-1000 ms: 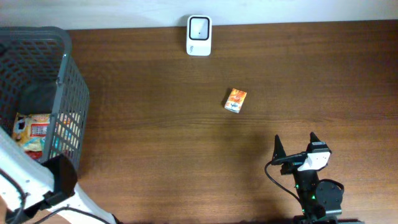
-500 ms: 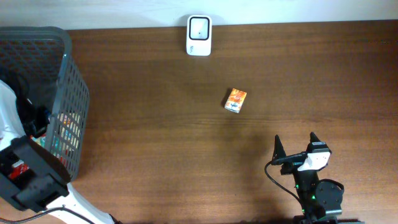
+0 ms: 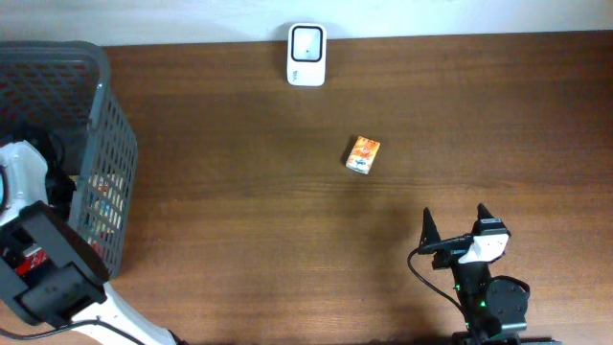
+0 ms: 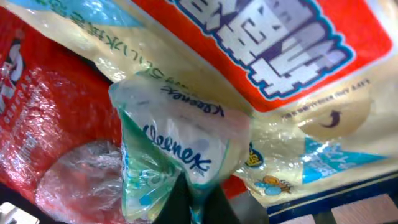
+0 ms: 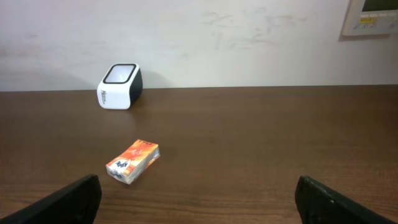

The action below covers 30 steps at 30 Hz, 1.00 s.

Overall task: Scan the item barcode
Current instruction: 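Reach the left gripper into the basket and grasp the green tissue pack, then place the green tissue pack beside the orange pack with the left gripper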

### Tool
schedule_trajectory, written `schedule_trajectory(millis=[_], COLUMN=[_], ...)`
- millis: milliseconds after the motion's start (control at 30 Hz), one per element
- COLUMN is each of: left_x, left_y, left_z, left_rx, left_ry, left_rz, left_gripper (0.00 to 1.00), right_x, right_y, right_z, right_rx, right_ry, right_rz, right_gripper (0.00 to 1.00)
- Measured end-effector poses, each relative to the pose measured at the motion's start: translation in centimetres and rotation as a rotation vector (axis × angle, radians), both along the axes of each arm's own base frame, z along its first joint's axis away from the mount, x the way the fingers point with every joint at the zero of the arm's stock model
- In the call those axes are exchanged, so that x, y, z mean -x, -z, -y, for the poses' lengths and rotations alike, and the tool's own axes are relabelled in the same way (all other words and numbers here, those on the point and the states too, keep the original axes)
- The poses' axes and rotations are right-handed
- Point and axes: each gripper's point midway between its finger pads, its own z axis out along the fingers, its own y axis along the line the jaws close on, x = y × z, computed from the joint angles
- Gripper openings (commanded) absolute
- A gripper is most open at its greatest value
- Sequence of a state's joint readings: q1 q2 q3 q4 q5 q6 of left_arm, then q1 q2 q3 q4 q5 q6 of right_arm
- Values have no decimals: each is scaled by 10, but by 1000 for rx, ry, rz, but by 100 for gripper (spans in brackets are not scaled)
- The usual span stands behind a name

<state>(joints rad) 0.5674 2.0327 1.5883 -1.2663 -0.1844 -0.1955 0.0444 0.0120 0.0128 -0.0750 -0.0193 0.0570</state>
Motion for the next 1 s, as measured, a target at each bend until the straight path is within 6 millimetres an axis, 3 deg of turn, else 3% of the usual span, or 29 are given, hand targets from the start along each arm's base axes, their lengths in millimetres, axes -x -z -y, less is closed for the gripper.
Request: schedule_trajectory(millis=[133, 167, 233, 300, 333, 367, 467, 533, 567, 633, 700, 733, 800, 900, 967, 1000], left_x=[1, 1, -17, -49, -58, -74, -91, -97, -103, -115, -117, -115, -116, -151, -175, -177], left_y=[-5, -16, -55, -119, -146, -188, -291, -321, -329, -333, -331, -325, -304, -229, -157, -127], left_z=[-1, -2, -14, -28, -26, -22, 24, 70, 103, 183, 233, 275, 315, 378, 426, 442], left_rx=[-4, -3, -44, -117, -116, -125, -59, 17, 69, 185, 237, 274, 295, 303, 333, 345], left_ry=[2, 2, 2, 0, 1, 10, 95, 193, 271, 455, 573, 673, 760, 832, 829, 827], left_rz=[-7, -18, 47, 217, 292, 435, 797, 901, 930, 942, 925, 895, 823, 679, 590, 545], left_gripper=[0, 0, 0, 0, 0, 0, 0, 0, 0, 0, 0, 0, 0, 0, 0, 0], right_x=[0, 0, 0, 0, 0, 0, 0, 0, 0, 0, 0, 0, 0, 0, 0, 0], right_y=[0, 0, 0, 0, 0, 0, 0, 0, 0, 0, 0, 0, 0, 0, 0, 0], right_z=[0, 0, 0, 0, 0, 0, 0, 0, 0, 0, 0, 0, 0, 0, 0, 0], right_rx=[0, 0, 0, 0, 0, 0, 0, 0, 0, 0, 0, 0, 1, 0, 0, 0], right_ry=[0, 0, 0, 0, 0, 0, 0, 0, 0, 0, 0, 0, 0, 0, 0, 0], right_rz=[0, 0, 0, 0, 0, 0, 0, 0, 0, 0, 0, 0, 0, 0, 0, 0], right_gripper=[99, 99, 99, 99, 99, 99, 99, 99, 99, 99, 99, 99, 99, 99, 99, 99])
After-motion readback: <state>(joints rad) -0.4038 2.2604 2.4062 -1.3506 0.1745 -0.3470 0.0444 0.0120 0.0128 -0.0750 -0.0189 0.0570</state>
